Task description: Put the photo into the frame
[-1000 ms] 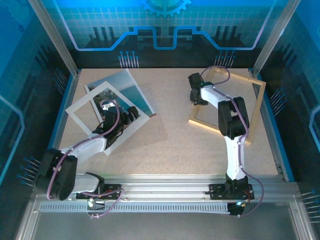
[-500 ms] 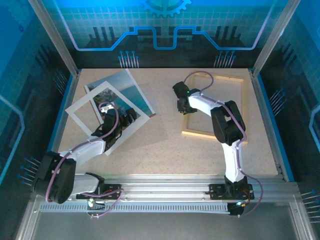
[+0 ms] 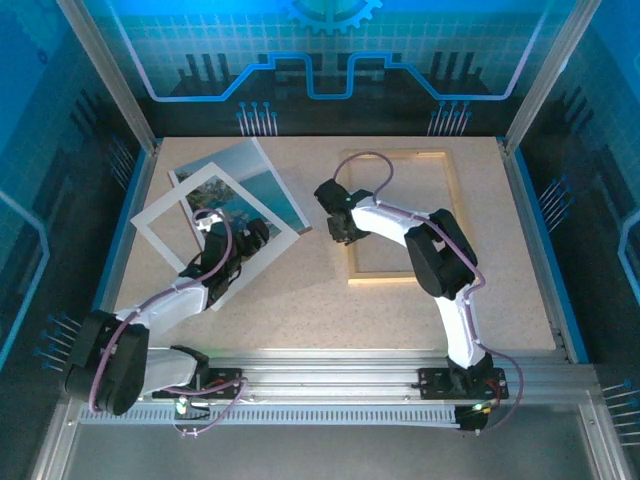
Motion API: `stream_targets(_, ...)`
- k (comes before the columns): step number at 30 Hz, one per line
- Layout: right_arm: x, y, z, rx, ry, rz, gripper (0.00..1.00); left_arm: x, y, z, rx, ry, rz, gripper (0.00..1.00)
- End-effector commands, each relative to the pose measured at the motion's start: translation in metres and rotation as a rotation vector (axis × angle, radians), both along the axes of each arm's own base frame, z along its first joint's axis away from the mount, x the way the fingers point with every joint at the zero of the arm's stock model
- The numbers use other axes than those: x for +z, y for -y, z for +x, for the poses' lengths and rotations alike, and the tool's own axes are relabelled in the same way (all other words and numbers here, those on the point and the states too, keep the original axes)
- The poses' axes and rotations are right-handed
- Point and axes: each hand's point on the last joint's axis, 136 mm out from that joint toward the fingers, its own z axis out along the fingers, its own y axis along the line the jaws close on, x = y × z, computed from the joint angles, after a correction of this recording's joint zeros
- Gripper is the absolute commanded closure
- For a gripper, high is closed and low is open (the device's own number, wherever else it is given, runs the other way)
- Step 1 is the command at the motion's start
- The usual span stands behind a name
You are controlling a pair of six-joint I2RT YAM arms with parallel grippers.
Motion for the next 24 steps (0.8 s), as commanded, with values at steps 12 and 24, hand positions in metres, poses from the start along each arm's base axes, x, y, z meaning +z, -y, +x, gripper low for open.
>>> stream_targets(12, 0.069, -0.045, -0.008, 0.177, 0.054, 0.194, 0.41, -0.038, -0.044, -0.030, 0.086, -0.192, -0.087, 0.01)
stream_targets(24, 0.050, -0.119, 0.003, 0.296, -0.012, 0.436, 0.41, -0.058, -0.051, -0.023, 0.134, -0.203, -0.131, 0.01)
